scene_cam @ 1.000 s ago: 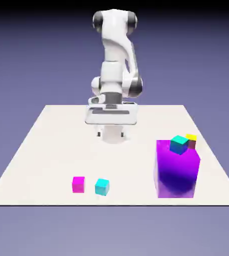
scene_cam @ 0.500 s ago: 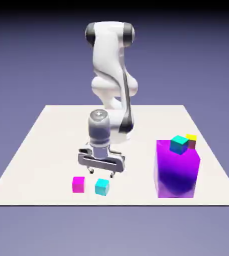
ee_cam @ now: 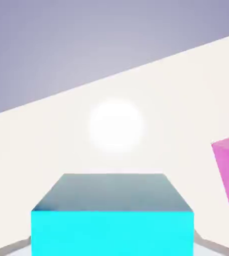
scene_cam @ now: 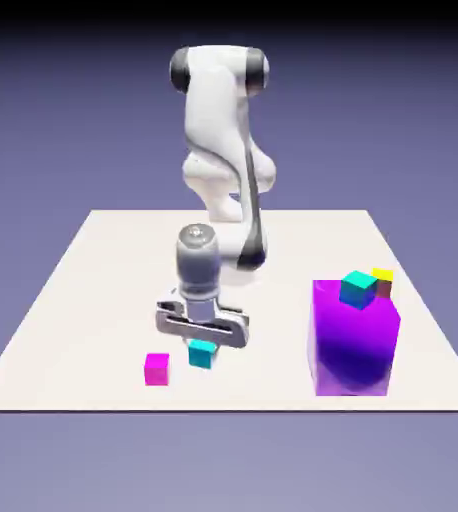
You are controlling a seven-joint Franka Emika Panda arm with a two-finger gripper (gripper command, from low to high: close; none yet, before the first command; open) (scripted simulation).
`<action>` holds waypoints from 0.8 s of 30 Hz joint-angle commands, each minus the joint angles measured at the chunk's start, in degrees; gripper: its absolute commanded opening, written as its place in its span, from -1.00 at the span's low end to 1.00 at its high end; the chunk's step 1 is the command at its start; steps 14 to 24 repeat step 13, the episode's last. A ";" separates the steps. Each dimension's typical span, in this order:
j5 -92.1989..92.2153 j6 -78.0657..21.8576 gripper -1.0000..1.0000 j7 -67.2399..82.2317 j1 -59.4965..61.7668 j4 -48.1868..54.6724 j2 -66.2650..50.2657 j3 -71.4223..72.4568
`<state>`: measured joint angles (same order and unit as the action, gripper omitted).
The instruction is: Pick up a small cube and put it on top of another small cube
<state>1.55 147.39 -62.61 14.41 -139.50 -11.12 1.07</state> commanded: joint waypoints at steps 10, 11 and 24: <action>1.51 5.95 1.00 -6.60 6.01 0.52 -6.34 -0.45; 1.51 5.95 1.00 -6.60 6.01 0.52 -6.34 -0.45; 1.29 1.68 1.00 -6.78 5.99 0.63 -2.19 -0.60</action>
